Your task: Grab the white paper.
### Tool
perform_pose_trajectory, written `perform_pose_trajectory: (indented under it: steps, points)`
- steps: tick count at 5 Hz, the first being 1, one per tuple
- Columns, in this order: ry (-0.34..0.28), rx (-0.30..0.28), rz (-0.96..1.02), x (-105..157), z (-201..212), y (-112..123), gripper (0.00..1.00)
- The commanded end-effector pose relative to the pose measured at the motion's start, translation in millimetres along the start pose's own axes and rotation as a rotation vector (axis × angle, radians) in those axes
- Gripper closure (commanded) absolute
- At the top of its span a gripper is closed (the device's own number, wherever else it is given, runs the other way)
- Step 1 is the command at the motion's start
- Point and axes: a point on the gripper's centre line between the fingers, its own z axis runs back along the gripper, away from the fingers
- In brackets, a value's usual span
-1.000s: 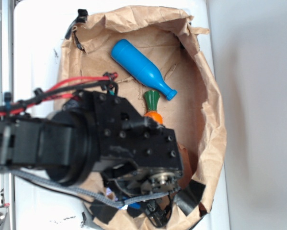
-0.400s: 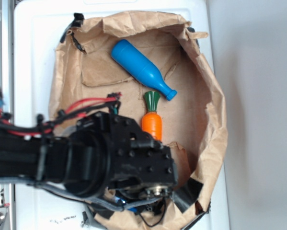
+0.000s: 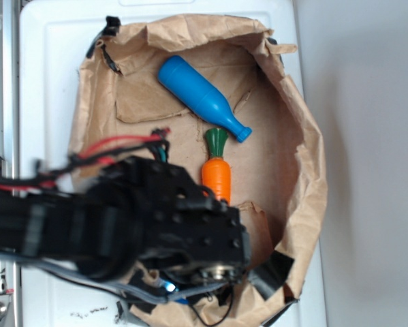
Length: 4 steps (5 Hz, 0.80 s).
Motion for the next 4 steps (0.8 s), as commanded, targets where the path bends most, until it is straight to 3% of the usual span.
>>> perform_pose_trajectory:
  steps: [1,2,3,4]
  points:
    - [-0.183,-0.096,0.037,9,95,29,1.0]
    - [-0.362,-0.02,-0.004,7,119,32,1.0]
    - [-0.531,0.005,-0.028,-7,141,41,1.0]
    - [-0.514,0.003,-0.042,-13,152,48,1.0]
